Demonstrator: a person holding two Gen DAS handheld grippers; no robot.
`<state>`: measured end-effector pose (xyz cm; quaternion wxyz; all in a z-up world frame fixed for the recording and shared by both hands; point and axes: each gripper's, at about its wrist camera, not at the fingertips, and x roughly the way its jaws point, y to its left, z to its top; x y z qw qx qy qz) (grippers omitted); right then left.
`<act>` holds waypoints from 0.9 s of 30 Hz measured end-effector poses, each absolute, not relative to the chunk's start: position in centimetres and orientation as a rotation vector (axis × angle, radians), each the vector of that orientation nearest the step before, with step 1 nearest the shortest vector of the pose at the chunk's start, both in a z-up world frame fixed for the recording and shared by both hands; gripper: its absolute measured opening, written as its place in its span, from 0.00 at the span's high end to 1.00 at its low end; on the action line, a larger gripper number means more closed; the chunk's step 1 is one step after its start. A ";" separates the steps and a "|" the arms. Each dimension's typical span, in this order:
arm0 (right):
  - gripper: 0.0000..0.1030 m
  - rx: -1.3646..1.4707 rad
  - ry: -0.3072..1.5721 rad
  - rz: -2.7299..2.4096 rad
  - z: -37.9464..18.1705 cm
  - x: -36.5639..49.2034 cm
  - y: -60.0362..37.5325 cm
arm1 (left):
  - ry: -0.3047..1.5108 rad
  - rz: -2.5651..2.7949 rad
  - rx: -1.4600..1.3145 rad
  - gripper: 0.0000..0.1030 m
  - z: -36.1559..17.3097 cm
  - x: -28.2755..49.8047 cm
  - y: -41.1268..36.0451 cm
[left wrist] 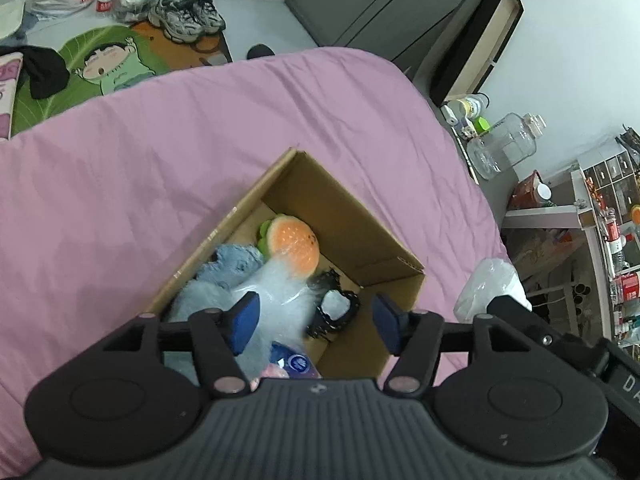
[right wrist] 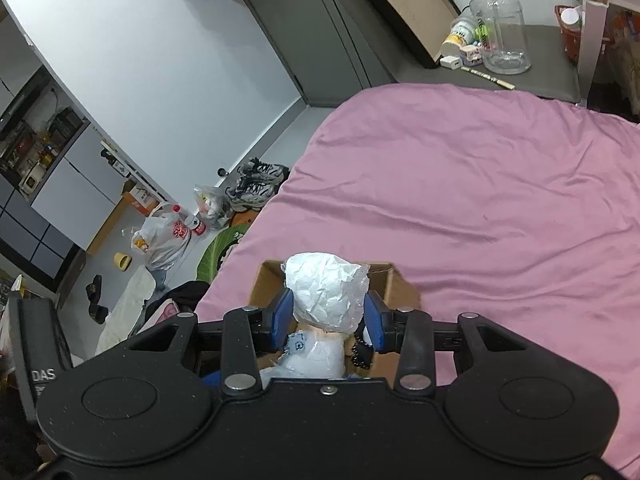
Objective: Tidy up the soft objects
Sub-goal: 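Open the left tool to drop the fluff bag while the right tool drops the paper ball in the box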
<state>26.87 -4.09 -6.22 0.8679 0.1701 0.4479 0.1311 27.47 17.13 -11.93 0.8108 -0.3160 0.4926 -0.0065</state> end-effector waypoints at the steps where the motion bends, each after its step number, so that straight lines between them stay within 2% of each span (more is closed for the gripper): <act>1: 0.63 0.355 0.940 0.278 -6.3 26.9 -3.8 | 1.042 -0.008 -0.669 0.39 -11.7 27.4 17.3; 7: 0.60 0.366 0.959 0.310 -6.6 26.9 -2.6 | 1.004 0.037 -0.667 0.36 -10.4 27.0 18.8; 9: 0.52 0.368 0.967 0.311 -6.6 26.6 -2.3 | 0.997 0.049 -0.661 0.36 -10.0 26.7 19.2; 11: 0.48 0.370 0.967 0.305 -6.3 26.3 -2.4 | 0.996 0.058 -0.656 0.35 -9.8 26.4 19.4; 15: 0.44 0.382 0.959 0.299 -5.7 25.5 -3.0 | 0.989 0.068 -0.639 0.26 -9.2 25.9 19.2; 19: 0.43 0.390 0.944 0.292 -5.1 24.6 -4.1 | 0.984 0.059 -0.609 0.22 -8.3 25.1 18.6; 21: 0.38 0.397 0.940 0.290 -4.9 24.2 -4.5 | 0.976 0.057 -0.592 0.18 -7.7 24.7 18.1; 27: 0.31 0.400 0.918 0.295 -3.9 22.8 -5.7 | 0.963 0.056 -0.521 0.13 -6.1 23.5 16.6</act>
